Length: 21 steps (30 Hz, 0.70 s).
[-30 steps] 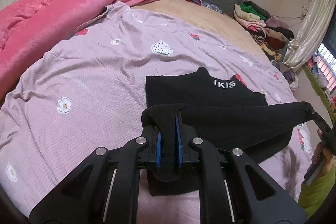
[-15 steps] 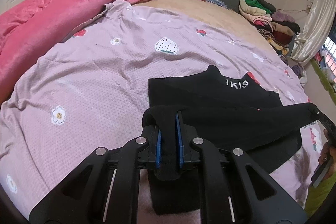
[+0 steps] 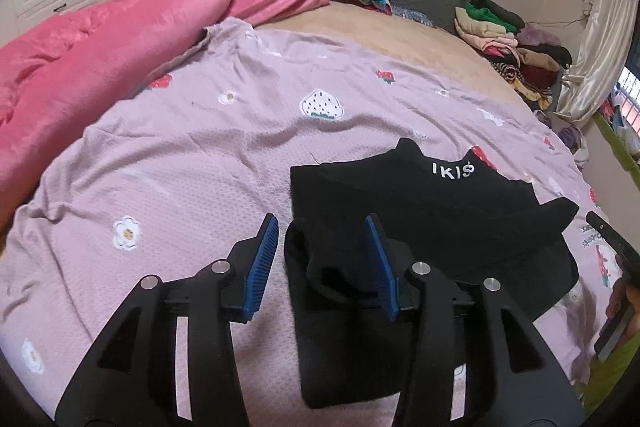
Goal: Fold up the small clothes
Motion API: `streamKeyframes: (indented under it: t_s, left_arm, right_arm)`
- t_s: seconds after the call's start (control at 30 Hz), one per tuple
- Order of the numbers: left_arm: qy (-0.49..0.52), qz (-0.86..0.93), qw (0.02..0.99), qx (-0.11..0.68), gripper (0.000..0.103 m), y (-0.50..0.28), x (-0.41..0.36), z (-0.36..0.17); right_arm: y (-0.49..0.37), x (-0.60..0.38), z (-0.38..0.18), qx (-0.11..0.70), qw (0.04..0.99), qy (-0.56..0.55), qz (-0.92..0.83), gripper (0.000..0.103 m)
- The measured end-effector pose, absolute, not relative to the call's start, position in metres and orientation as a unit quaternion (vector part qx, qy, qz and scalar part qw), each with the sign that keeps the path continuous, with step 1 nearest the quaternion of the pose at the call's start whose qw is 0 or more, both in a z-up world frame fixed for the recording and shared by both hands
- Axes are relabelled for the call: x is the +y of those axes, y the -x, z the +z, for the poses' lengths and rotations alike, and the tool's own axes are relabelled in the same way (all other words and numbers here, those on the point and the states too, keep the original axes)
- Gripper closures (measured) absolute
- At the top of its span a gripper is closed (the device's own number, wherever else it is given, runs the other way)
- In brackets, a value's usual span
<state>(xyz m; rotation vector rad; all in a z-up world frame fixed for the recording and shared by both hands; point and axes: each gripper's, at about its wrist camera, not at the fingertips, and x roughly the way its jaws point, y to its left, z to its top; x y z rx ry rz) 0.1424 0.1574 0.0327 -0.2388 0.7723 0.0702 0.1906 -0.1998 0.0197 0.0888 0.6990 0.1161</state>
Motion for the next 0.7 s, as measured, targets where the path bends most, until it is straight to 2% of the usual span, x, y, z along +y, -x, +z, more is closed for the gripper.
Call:
streamKeyframes:
  t_s: [0.1,0.33,0.4,0.47,0.53,0.7]
  left_arm:
    - [0.11,0.024,0.922,0.37,0.064,-0.133,0.152,0.038]
    - [0.078,-0.003,0.919,0.387,0.064,-0.118,0.13,0.034]
    - [0.072,-0.007,0.915,0.396,0.07,-0.112,0.125,0.027]
    - [0.071,-0.013,0.911,0.406,0.084,-0.109,0.12,0.017]
    - [0.069,-0.019,0.906,0.417,0.089,-0.107,0.116,0.006]
    - [0.05,-0.017,0.899,0.434,0.09,-0.108,0.106,-0.011]
  right_arm:
    - [-0.179,-0.192,0.024,0.338,0.937,-0.036,0.082,0.071]
    - [-0.16,-0.17,0.028,0.342,0.932,-0.007,0.123,0.07]
    - [-0.157,-0.165,0.026,0.347,0.928,-0.003,0.134,0.07]
    - [-0.153,-0.161,0.024,0.348,0.927,0.001,0.139,0.07]
    - [-0.148,-0.156,0.022,0.351,0.924,0.006,0.148,0.07]
    - [-0.141,-0.145,0.013,0.362,0.918,0.019,0.162,0.071]
